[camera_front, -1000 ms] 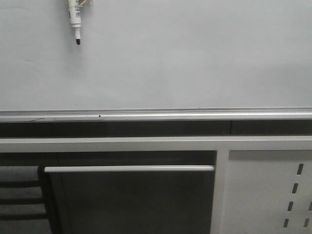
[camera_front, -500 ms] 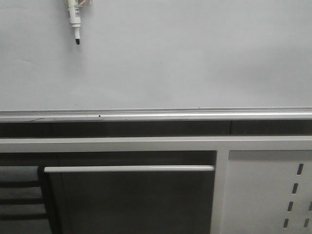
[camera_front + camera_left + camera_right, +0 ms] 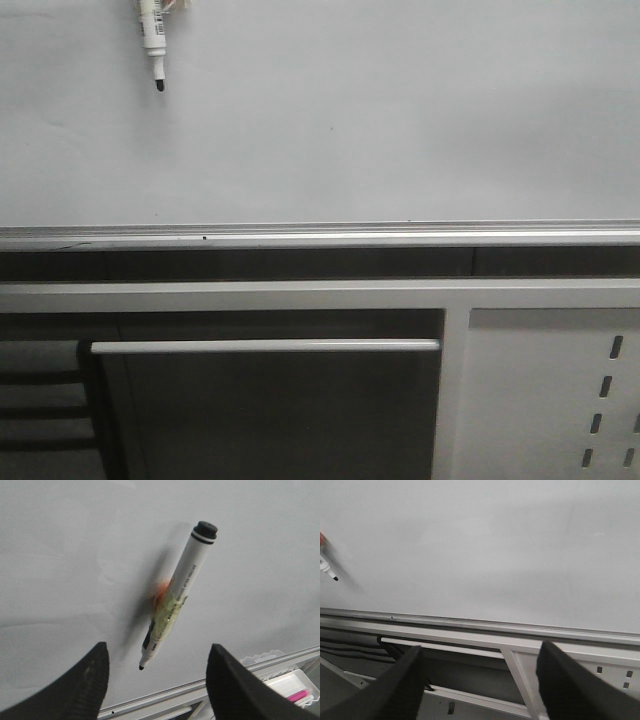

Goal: Write number 1 on whiteboard

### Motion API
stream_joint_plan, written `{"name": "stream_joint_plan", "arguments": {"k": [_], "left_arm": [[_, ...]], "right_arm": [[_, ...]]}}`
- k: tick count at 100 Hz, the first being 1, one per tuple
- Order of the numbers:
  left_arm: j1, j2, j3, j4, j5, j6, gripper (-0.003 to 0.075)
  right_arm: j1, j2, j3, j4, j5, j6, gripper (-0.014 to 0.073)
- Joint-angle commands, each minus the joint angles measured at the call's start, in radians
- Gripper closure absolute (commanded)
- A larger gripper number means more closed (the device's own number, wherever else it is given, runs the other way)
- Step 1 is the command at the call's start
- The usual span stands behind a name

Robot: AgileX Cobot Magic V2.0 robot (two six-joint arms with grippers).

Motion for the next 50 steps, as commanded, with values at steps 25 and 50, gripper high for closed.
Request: {"name": "stream_joint_plan", "arguments": {"k": [25, 50], "left_arm": [[-0.127, 0.159, -0.164, -0.088, -0.138, 0.145, 0.0324], [-0.127, 0.246, -0.227, -0.091, -0.13, 0.166, 0.0342]], "right_arm": [[-0.002, 0.011, -0.036, 0.017, -0.075, -0.014, 0.0168], [-0.002, 0.011, -0.036, 0.017, -0.075, -0.014, 0.0168]]}}
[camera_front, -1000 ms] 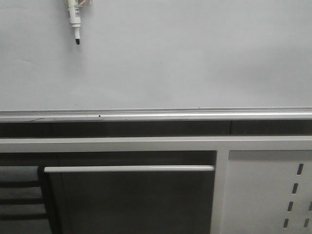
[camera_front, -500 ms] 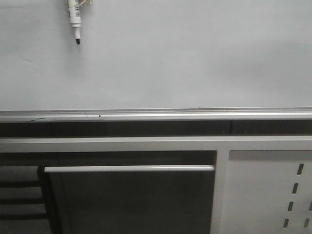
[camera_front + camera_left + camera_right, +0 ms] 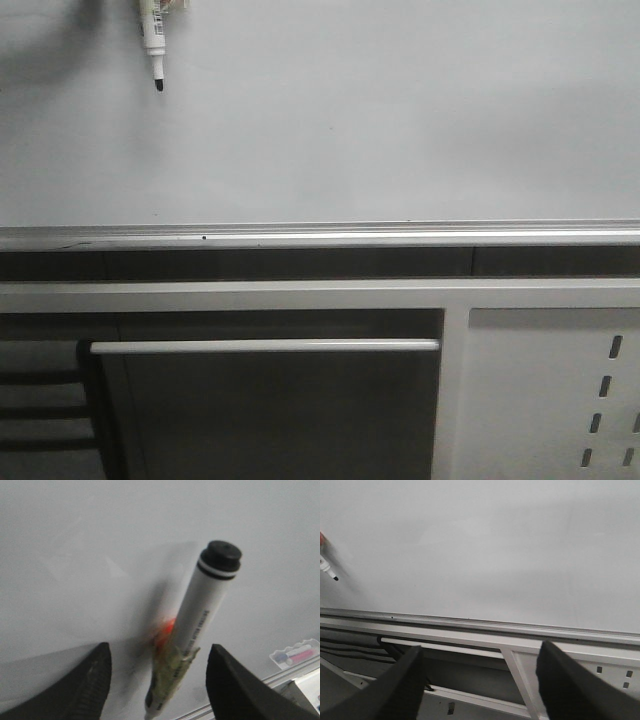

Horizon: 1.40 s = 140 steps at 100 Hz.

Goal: Write number 1 on whiteboard

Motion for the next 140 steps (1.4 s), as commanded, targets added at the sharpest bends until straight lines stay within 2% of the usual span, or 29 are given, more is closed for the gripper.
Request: {"name": "stream_joint_plan", "arguments": {"k": [1, 23, 30, 45, 61, 83, 96, 116, 128, 140], "left_arm": [[-0.008, 0.006, -0.052, -0.026, 0.011, 0.013, 0.0346], [-0.008, 0.03, -0.054, -0.026, 0.011, 0.016, 0.0455], [-0.008, 0.03, -0.054, -0.026, 0.011, 0.018, 0.053], [-0.008, 0.03, -0.054, -0.026, 0.023, 0.043, 0.0742], [-0.008, 0.003, -0.054, -0.002, 0.057, 0.043, 0.0741], [-0.034, -0.059, -0.052, 0.116, 0.232, 0.037, 0.0741], [-0.144, -0.055, -0.052, 0.244, 0.245, -0.009, 0.0741], [-0.349, -0.021, -0.052, 0.442, 0.144, -0.085, 0.0741], [-0.424, 0.022, -0.052, 0.462, 0.104, -0.094, 0.0741], [-0.448, 0.062, -0.052, 0.462, 0.096, -0.095, 0.0741]], "right_arm": [[-0.002, 0.011, -0.036, 0.017, -0.073, -0.014, 0.0168], [-0.002, 0.011, -0.036, 0.017, -0.073, -0.014, 0.0168], [-0.002, 0.011, -0.036, 0.017, -0.073, -0.014, 0.0168], [-0.002, 0.011, -0.036, 0.017, -0.073, -0.014, 0.0168], [-0.002, 0.011, -0.036, 0.017, -0.07, -0.014, 0.0168], [0.014, 0.026, -0.052, 0.056, -0.004, -0.038, 0.0168], [0.059, 0.104, -0.118, 0.128, 0.077, -0.129, 0.0168], [0.151, 0.268, -0.299, 0.131, 0.216, -0.174, 0.0196], [0.209, 0.369, -0.413, 0.138, 0.305, -0.199, 0.0197], [0.259, 0.441, -0.507, 0.138, 0.354, -0.199, 0.0197]]}}
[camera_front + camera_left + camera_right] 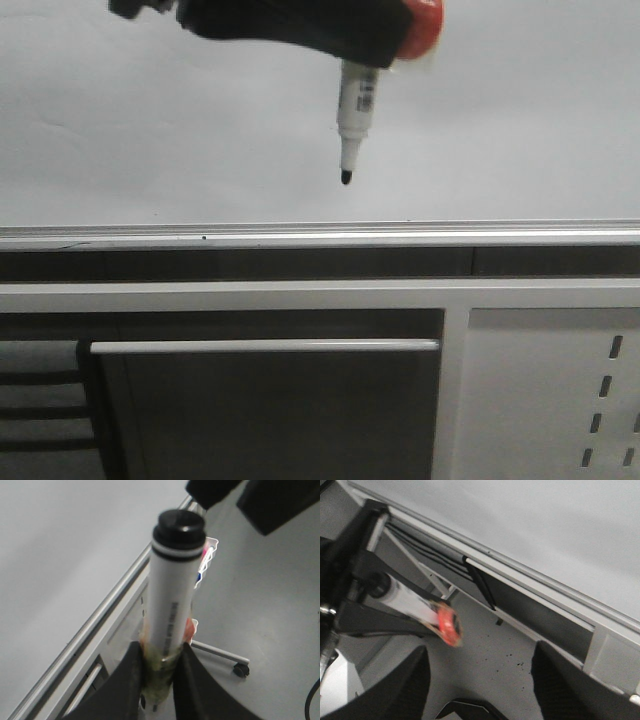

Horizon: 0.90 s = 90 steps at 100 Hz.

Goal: Write number 1 on whiteboard

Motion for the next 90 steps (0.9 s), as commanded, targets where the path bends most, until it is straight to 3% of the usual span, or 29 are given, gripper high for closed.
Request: {"name": "stream_joint_plan", "arguments": {"k": [1, 28, 66, 76, 90], "left_arm": [[-0.017, 0.0, -0.034, -0.019, -0.026, -0.015, 0.0741], [-0.017, 0.019, -0.034, -0.021, -0.026, -0.017, 0.0741], [-0.017, 0.019, -0.034, -0.021, -0.028, -0.017, 0.0741], [-0.017, 0.019, -0.034, -0.021, -0.028, -0.017, 0.0741], [-0.017, 0.019, -0.034, -0.021, -0.028, -0.017, 0.0741]], "right_arm": [[0.031, 0.038, -0.094, 0.034, -0.001, -0.018, 0.0197], [0.058, 0.144, -0.205, 0.038, 0.088, -0.02, 0.0197], [0.094, 0.228, -0.218, 0.068, 0.078, -0.063, 0.0202], [0.094, 0.235, -0.218, 0.072, 0.076, -0.063, 0.0297], [0.094, 0.236, -0.218, 0.072, 0.076, -0.067, 0.0554]]}}
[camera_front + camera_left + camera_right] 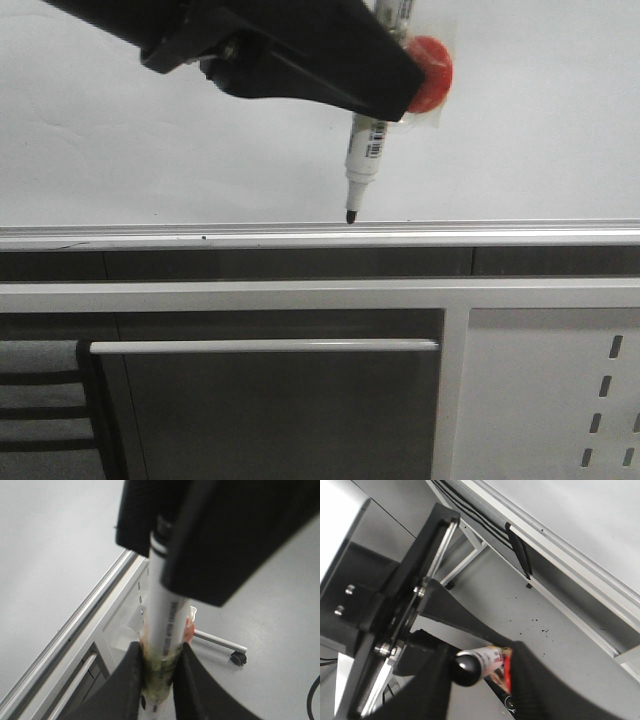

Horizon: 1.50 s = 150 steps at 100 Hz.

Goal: Write number 1 on whiteboard

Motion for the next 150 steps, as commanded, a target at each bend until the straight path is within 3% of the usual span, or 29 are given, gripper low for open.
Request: {"name": "stream_joint_plan", "arguments": {"k": [1, 7, 19, 29, 41, 49, 64, 82, 92, 105, 119, 150], "left_arm": [[-0.007, -0.026, -0.033, -0.021, -0.01, -0.01, 0.074], [-0.005, -0.026, -0.033, -0.026, -0.008, -0.01, 0.074], [-0.005, -0.028, -0.037, -0.026, 0.005, -0.01, 0.0685], [-0.005, -0.031, -0.051, -0.031, 0.015, -0.017, 0.0522], [-0.005, -0.06, -0.063, -0.036, 0.003, -0.029, 0.0247], [0.002, -0.092, -0.063, -0.036, -0.019, -0.029, 0.0182], [0.071, -0.173, -0.056, -0.036, -0.019, -0.031, 0.0224], [0.197, -0.279, -0.018, -0.044, -0.008, -0.109, 0.0343], [0.263, -0.333, 0.021, -0.056, -0.006, -0.172, 0.0475], [0.298, -0.408, 0.087, -0.095, -0.017, -0.17, 0.0741], [0.298, -0.478, 0.16, -0.13, -0.092, -0.17, 0.0741], [0.298, -0.567, 0.225, -0.179, -0.228, -0.17, 0.0741]], "right_arm": [[0.003, -0.016, -0.034, 0.036, -0.042, -0.019, 0.0566], [0.003, -0.016, -0.034, 0.036, -0.036, -0.023, 0.0664], [0.003, -0.016, -0.034, 0.034, -0.032, -0.029, 0.0658], [0.003, -0.016, -0.034, 0.02, -0.032, -0.029, 0.0658], [0.003, -0.018, -0.034, 0.004, -0.032, -0.029, 0.0655], [0.003, -0.044, -0.025, -0.017, -0.035, -0.029, 0.0655], [0.003, -0.156, 0.083, -0.019, -0.147, -0.029, 0.0648], [0.012, -0.376, 0.321, -0.019, -0.478, -0.029, 0.0648], [0.037, -0.482, 0.438, -0.018, -0.659, -0.029, 0.0648], [0.075, -0.564, 0.555, -0.005, -0.835, -0.029, 0.0648], [0.114, -0.572, 0.603, -0.007, -0.973, -0.029, 0.0648], [0.118, -0.492, 0.603, -0.09, -1.121, -0.029, 0.0648]]}}
